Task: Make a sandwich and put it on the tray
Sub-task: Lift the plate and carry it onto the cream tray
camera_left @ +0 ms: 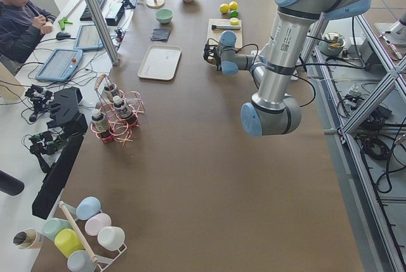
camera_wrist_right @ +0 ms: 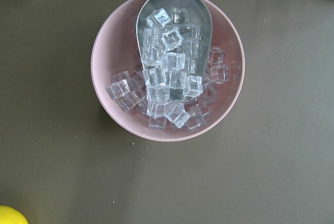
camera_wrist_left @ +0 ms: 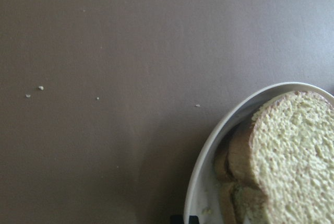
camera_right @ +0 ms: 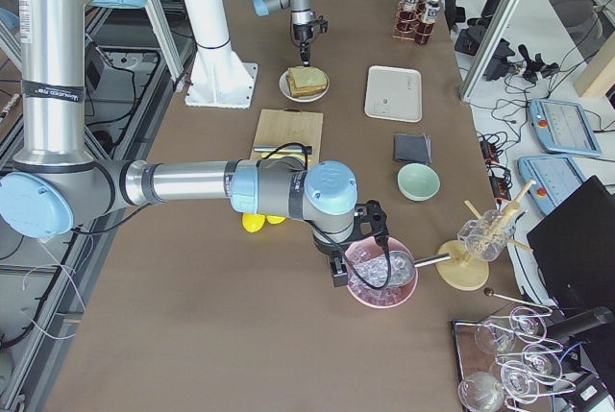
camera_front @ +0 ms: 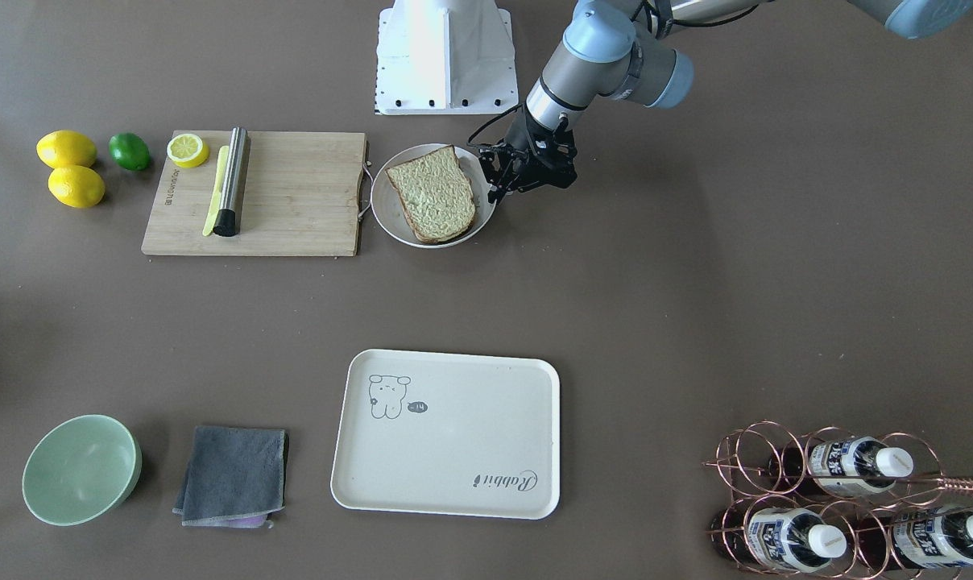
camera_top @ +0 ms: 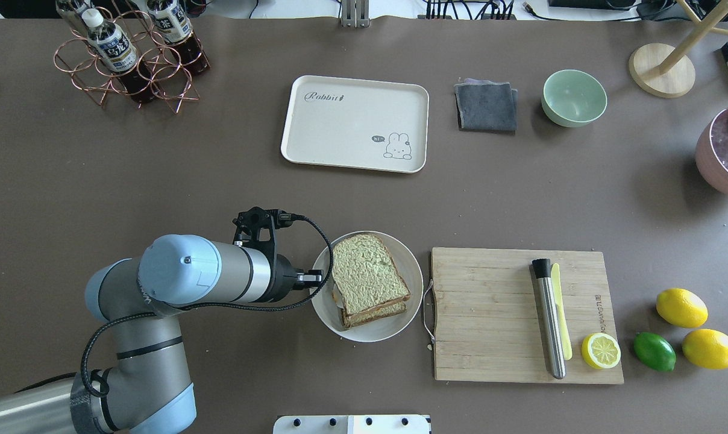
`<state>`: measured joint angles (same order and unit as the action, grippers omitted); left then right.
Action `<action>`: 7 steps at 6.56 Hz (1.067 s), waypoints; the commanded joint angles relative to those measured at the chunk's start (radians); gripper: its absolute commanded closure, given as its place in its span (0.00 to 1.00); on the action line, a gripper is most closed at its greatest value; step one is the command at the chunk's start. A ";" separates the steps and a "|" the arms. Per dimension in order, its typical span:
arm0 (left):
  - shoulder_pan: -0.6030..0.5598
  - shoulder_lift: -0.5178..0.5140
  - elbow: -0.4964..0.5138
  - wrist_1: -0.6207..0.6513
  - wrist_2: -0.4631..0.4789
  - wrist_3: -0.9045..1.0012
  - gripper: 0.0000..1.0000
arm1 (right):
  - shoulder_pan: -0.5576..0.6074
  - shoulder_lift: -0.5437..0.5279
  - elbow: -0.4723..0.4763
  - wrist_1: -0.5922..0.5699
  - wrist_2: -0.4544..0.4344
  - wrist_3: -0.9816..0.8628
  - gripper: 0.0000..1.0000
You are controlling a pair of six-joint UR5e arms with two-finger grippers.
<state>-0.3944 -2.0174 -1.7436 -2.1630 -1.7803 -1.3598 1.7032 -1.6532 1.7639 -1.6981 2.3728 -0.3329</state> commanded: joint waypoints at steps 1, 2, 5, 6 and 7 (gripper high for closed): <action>-0.131 -0.088 0.062 0.029 -0.098 0.066 1.00 | -0.001 -0.004 0.000 0.000 -0.013 0.000 0.00; -0.194 -0.177 0.156 0.040 -0.150 0.086 1.00 | 0.003 -0.004 -0.001 0.001 -0.013 0.000 0.00; -0.348 -0.413 0.477 0.037 -0.249 0.166 1.00 | 0.003 -0.010 0.000 0.002 -0.021 -0.002 0.00; -0.381 -0.466 0.584 0.034 -0.261 0.241 1.00 | 0.003 -0.010 -0.001 0.002 -0.021 -0.002 0.00; -0.392 -0.509 0.670 0.025 -0.267 0.275 1.00 | 0.004 -0.013 0.000 0.002 -0.021 -0.002 0.00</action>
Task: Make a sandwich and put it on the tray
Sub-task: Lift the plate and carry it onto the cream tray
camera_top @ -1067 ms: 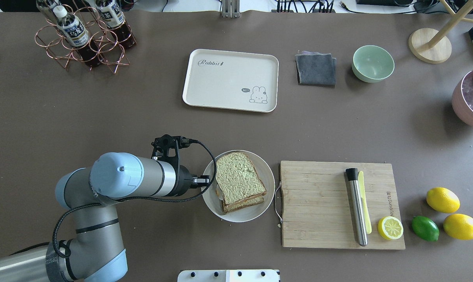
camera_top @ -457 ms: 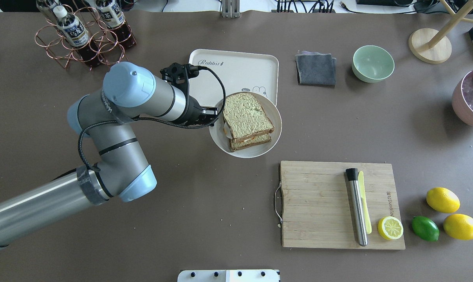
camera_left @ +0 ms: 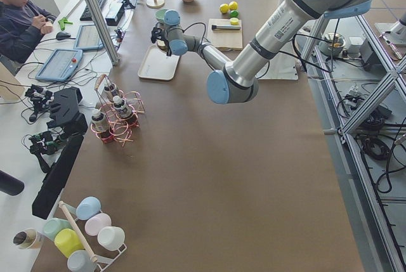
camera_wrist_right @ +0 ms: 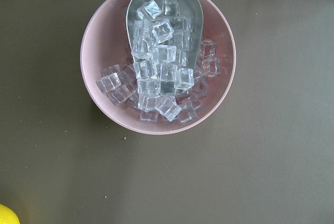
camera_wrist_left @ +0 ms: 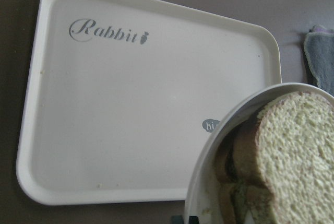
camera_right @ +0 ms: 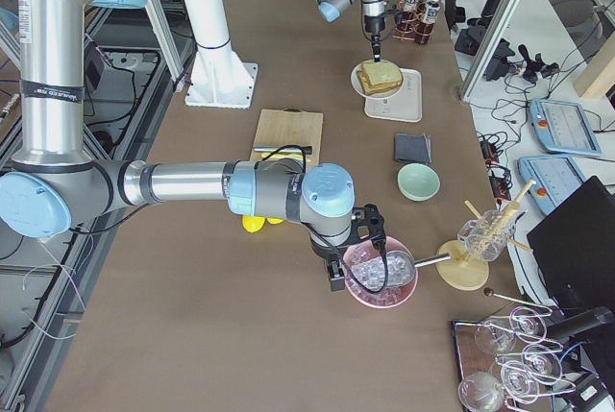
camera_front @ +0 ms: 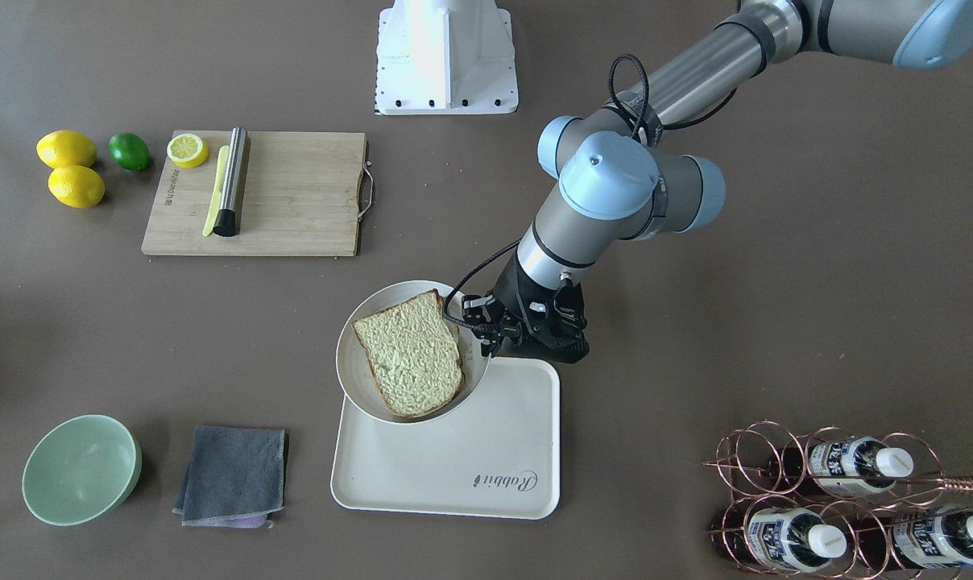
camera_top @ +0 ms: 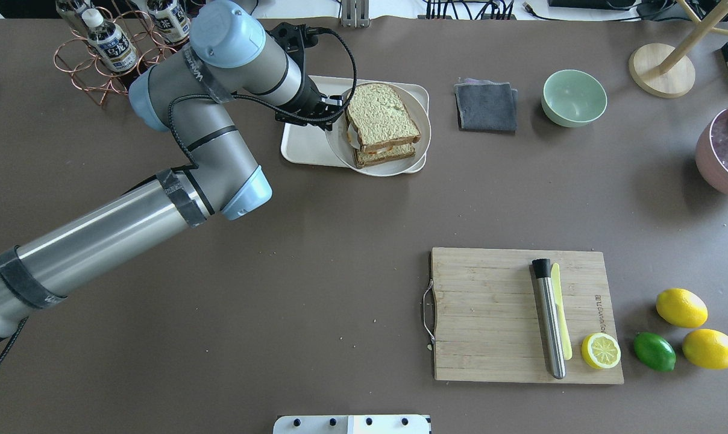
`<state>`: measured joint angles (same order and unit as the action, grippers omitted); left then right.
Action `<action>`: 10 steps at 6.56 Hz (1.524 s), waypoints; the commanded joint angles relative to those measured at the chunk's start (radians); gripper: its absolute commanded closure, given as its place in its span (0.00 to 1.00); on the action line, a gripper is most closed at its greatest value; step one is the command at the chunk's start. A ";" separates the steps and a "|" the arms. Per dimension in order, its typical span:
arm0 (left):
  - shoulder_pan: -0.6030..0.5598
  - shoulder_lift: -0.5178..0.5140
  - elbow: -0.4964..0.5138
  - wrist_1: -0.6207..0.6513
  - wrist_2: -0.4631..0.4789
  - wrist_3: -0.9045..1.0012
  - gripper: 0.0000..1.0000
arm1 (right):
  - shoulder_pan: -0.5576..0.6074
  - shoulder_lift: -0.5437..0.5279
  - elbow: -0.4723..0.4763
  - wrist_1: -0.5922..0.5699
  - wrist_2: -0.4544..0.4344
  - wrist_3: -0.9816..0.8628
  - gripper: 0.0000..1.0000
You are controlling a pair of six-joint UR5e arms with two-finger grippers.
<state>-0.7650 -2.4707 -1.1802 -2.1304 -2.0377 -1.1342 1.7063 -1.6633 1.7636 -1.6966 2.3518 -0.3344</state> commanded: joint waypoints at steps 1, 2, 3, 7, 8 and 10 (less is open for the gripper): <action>-0.027 -0.091 0.201 -0.058 -0.007 0.074 1.00 | 0.001 -0.013 0.001 0.000 0.000 0.000 0.00; -0.027 -0.096 0.262 -0.115 0.001 0.080 1.00 | 0.004 -0.016 0.002 0.002 -0.005 0.000 0.00; -0.027 -0.097 0.281 -0.117 0.005 0.120 1.00 | 0.006 -0.016 0.001 0.002 -0.006 0.000 0.00; -0.023 -0.097 0.291 -0.155 0.031 0.149 0.03 | 0.007 -0.019 0.001 0.003 -0.008 0.000 0.00; -0.023 -0.093 0.275 -0.155 0.031 0.149 0.02 | 0.007 -0.026 0.002 0.003 -0.014 0.000 0.00; -0.027 -0.029 0.149 -0.146 0.031 0.143 0.02 | 0.007 -0.026 0.002 0.005 -0.037 -0.002 0.00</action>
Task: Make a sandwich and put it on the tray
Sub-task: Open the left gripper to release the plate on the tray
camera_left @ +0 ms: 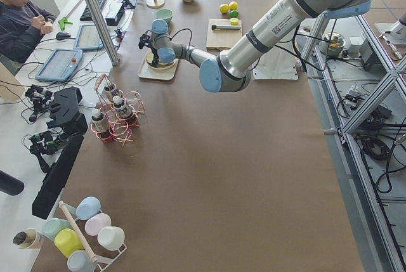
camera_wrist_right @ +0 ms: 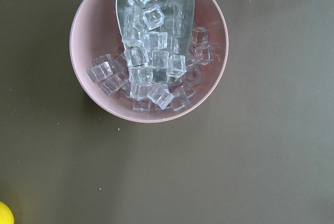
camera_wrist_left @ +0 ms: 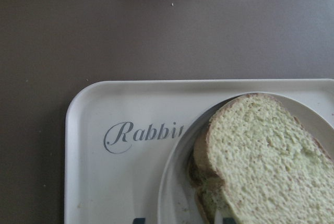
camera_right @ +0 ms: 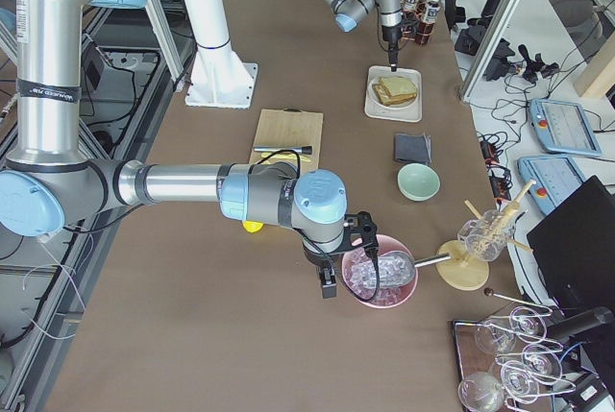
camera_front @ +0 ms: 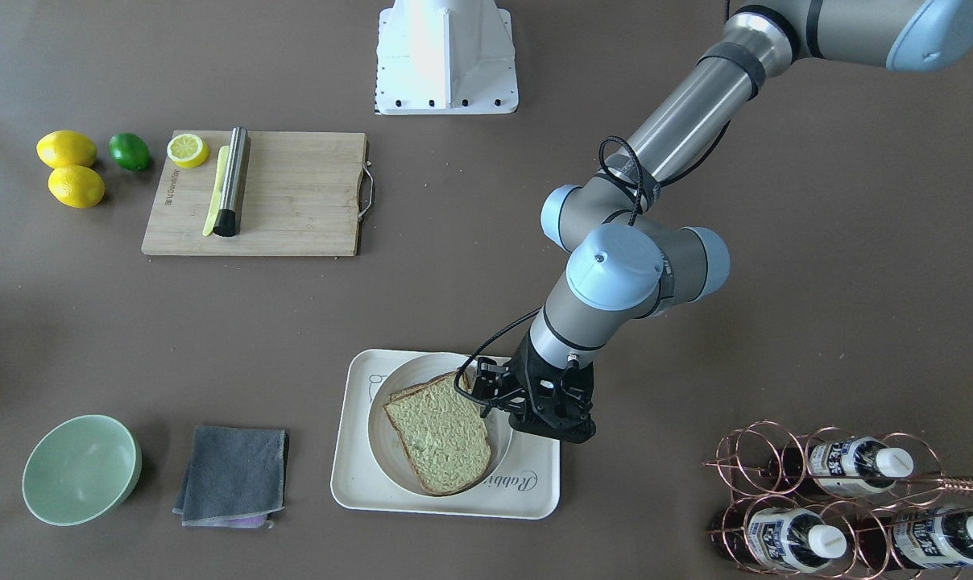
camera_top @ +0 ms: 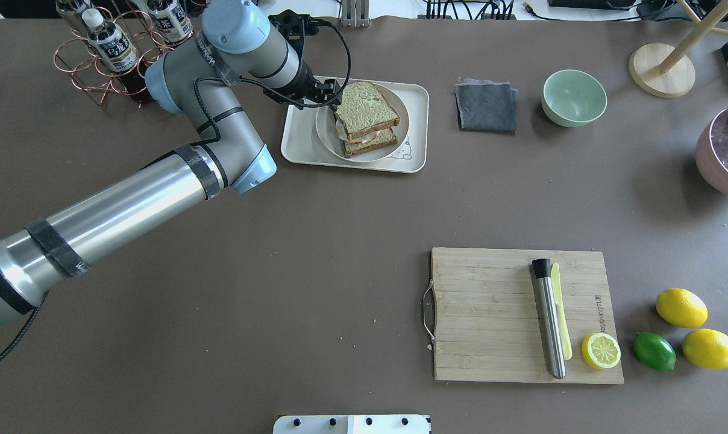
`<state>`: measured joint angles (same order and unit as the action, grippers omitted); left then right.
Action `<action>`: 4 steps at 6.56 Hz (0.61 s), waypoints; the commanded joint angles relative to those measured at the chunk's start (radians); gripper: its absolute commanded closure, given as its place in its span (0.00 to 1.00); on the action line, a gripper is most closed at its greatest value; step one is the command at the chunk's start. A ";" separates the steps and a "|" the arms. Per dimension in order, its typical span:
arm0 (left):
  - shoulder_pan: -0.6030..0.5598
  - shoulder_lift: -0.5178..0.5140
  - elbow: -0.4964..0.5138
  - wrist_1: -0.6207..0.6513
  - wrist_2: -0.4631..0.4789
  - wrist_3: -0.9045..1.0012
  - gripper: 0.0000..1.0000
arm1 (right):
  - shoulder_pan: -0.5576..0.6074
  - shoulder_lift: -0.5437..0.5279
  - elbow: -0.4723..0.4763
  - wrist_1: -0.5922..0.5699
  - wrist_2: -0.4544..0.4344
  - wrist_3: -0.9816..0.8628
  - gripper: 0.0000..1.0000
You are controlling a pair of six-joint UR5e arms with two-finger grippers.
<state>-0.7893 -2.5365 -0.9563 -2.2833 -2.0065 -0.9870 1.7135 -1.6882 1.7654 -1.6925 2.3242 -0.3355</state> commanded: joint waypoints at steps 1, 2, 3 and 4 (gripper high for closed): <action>-0.010 0.114 -0.178 0.033 -0.001 -0.007 0.02 | 0.000 -0.002 0.002 -0.001 -0.017 0.001 0.00; -0.021 0.211 -0.323 0.080 -0.015 -0.002 0.02 | 0.000 -0.004 0.002 -0.001 -0.043 0.003 0.00; -0.034 0.325 -0.470 0.121 -0.038 0.004 0.02 | 0.000 -0.011 0.002 -0.001 -0.045 0.001 0.00; -0.053 0.422 -0.580 0.126 -0.043 0.005 0.02 | -0.002 -0.015 0.003 0.001 -0.045 0.001 0.00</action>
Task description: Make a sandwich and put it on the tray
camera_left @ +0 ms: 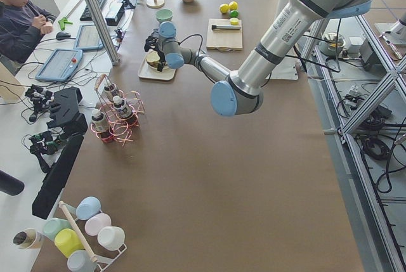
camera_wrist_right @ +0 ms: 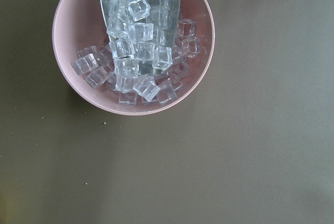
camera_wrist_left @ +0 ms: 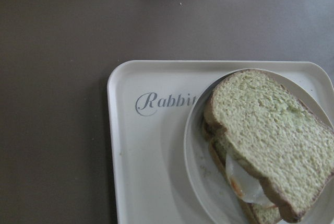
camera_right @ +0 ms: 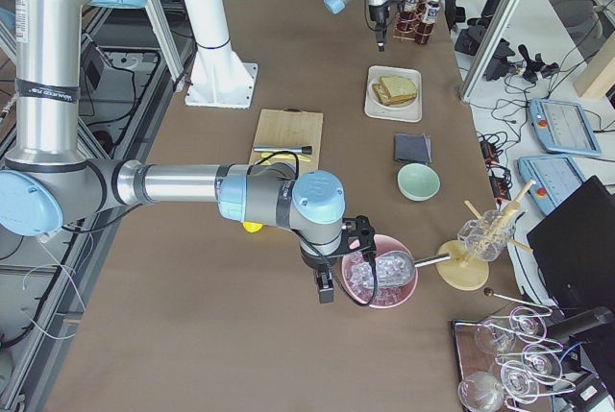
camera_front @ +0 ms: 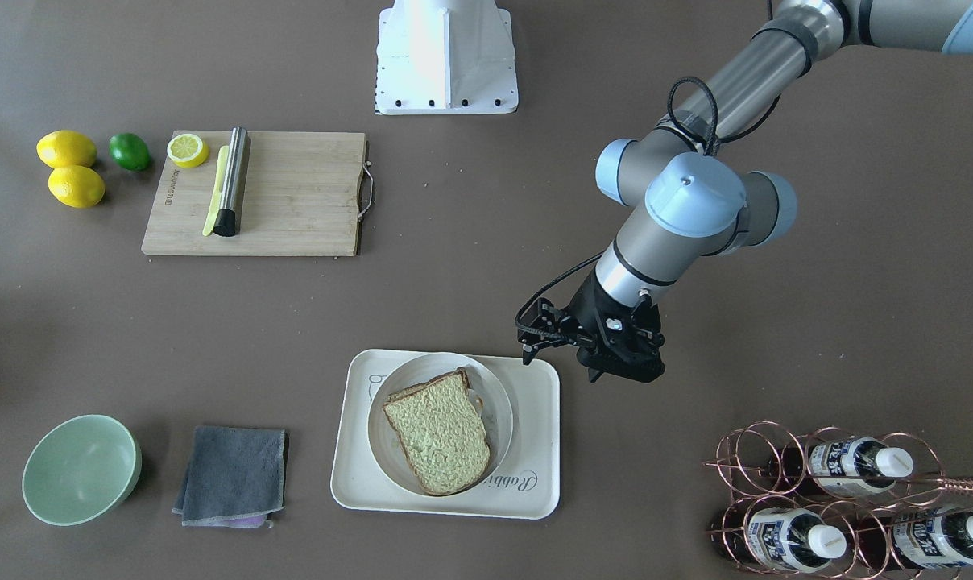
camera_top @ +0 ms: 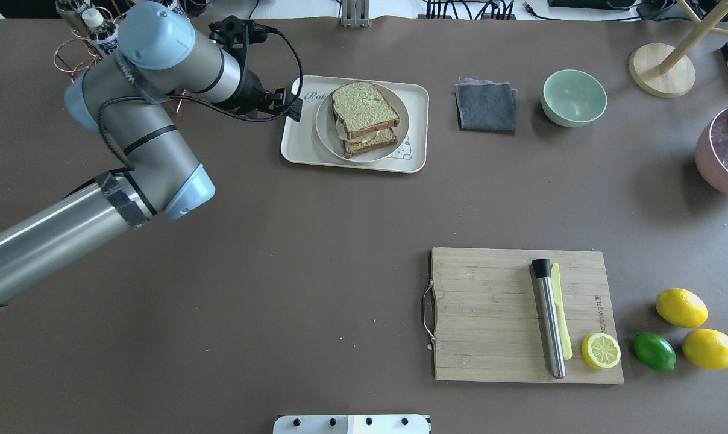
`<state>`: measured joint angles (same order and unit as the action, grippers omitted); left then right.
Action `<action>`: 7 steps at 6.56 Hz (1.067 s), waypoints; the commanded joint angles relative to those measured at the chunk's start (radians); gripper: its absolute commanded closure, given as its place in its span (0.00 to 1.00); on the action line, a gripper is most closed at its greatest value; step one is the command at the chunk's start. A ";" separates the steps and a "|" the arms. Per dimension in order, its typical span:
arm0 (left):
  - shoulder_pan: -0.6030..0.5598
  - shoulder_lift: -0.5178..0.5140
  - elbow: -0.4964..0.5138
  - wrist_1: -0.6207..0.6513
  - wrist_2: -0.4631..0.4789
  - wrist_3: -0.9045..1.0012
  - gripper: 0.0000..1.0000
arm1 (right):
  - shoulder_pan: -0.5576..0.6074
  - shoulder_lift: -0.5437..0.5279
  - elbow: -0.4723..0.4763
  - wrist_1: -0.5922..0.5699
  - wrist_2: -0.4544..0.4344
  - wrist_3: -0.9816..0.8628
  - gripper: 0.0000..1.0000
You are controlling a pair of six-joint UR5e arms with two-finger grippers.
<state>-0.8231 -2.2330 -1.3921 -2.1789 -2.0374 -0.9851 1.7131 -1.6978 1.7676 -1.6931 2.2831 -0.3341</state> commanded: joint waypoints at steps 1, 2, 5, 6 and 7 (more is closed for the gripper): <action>-0.056 0.244 -0.253 0.024 -0.041 0.063 0.02 | -0.001 -0.008 0.000 0.001 -0.002 0.000 0.00; -0.126 0.356 -0.324 0.027 -0.106 0.145 0.02 | -0.001 -0.008 0.000 0.001 -0.002 0.000 0.00; -0.414 0.565 -0.358 0.104 -0.274 0.563 0.02 | -0.001 -0.014 0.000 0.001 -0.002 0.000 0.00; -0.491 0.567 -0.357 0.202 -0.285 0.706 0.02 | -0.001 -0.014 0.000 0.003 -0.002 0.000 0.00; -0.577 0.570 -0.355 0.331 -0.283 0.878 0.02 | -0.001 -0.014 0.000 0.003 -0.002 -0.002 0.00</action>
<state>-1.3041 -1.6712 -1.7485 -1.9744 -2.3120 -0.2885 1.7119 -1.7113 1.7671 -1.6909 2.2810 -0.3348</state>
